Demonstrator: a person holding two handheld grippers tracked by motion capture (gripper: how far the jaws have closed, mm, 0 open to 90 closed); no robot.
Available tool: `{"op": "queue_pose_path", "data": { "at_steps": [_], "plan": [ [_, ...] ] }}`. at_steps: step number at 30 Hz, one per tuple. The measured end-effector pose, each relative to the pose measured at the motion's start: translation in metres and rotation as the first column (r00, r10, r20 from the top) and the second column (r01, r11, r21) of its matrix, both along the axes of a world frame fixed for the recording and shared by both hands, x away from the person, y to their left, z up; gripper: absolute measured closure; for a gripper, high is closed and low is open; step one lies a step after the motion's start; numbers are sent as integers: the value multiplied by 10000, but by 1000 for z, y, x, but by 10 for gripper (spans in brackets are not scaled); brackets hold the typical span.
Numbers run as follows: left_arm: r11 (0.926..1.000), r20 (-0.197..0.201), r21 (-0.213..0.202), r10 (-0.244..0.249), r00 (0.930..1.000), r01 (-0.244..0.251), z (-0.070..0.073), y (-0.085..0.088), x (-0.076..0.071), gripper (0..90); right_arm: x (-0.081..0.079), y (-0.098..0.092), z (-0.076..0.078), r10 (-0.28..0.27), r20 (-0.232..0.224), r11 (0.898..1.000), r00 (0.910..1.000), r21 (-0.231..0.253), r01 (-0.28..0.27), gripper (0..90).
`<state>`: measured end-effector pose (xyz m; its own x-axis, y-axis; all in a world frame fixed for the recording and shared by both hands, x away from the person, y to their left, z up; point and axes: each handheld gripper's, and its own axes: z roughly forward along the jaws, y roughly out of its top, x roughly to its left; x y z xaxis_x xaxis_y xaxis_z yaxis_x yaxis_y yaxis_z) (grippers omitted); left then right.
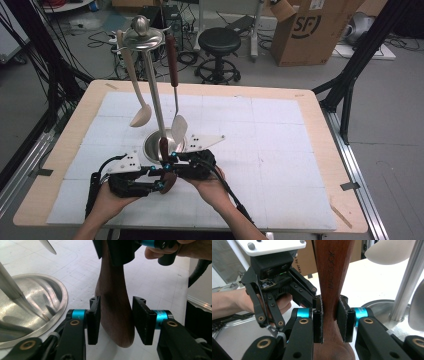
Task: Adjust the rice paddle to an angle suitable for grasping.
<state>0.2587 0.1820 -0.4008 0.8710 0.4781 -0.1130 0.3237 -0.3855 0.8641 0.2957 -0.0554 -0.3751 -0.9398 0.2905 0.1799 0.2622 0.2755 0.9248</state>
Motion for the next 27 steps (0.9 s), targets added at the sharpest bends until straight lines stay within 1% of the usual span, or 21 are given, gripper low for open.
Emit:
{"op": "queue_pose_path", "data": {
  "at_steps": [1, 5, 7, 8, 10, 12, 16, 18, 20, 22, 27],
  "plan": [
    [10000, 6, 9, -12, 10000, 12, 0, 1, 0, 632, 0, -1, 0, -38, 83, 10000, 10000, -38, 38, 764],
    [9999, -9, -130, 104, 9999, -104, 0, 4, 1, 670, -1, -3, 1, -41, 117, 10000, 9999, -60, 42, 761],
    [9996, -23, -238, 161, 9999, -161, 0, 5, 1, 701, -1, -5, 1, -70, 81, 9999, 9999, -77, 71, 759],
    [9996, 11, -221, 159, 9999, -159, 1, 6, 1, 715, -1, -6, 1, -75, 67, 9999, 9999, -73, 76, 759],
    [9994, -74, -290, 189, 9998, -191, 0, 7, 2, 722, -1, -6, 0, -75, 9, 9999, 10000, -67, 75, 758],
    [9996, -32, -238, 170, 9999, -170, 0, 7, 2, 731, -1, -6, 0, -70, 12, 10000, 10000, -52, 70, 757],
    [9994, 41, -225, 272, 9996, -271, 0, 8, 2, 737, 1, -7, -1, 144, 32, 9999, 9999, 23, -144, 750],
    [9994, -11, -247, 231, 9997, -231, 0, 10, 3, 737, 3, -7, -2, 291, 45, 9995, 9996, 76, -292, 748],
    [9989, -27, -274, 384, 9993, -385, 0, 11, 4, 734, 4, -7, -3, 394, 68, 9992, 9992, 95, -394, 744],
    [9988, -67, -212, 445, 9990, -446, -1, 13, 5, 725, 4, -6, -4, 472, 69, 9989, 9989, 68, -473, 745],
    [9984, -45, -65, 570, 9984, -570, -2, 13, 6, 716, 3, -3, -4, 473, 266, 9989, 9985, -19, -473, 754]
  ]
}}
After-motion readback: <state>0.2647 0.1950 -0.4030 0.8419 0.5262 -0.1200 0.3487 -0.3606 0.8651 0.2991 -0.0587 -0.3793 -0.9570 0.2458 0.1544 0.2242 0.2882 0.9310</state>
